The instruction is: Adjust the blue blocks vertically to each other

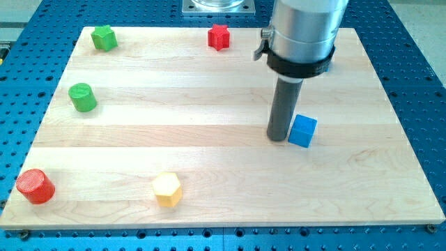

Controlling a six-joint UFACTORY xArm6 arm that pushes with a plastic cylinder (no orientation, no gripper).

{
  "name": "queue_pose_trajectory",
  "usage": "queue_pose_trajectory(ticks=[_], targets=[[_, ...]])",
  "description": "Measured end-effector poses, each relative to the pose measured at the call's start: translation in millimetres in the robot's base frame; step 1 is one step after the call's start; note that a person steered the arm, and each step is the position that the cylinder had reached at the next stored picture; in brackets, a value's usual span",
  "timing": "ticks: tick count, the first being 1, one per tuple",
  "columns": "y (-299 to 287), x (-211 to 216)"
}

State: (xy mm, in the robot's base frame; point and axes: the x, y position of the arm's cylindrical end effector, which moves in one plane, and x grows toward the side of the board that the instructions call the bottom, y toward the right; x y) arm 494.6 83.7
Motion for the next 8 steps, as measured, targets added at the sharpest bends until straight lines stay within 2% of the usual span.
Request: queue_pose_trajectory(ticks=[1,2,4,5,7,8], targets=[[3.3,6.6],[49.9,-28.7],[72.8,-13.4],[145.3,-37.0],[157.3,0.5],[195.7,-20.4]])
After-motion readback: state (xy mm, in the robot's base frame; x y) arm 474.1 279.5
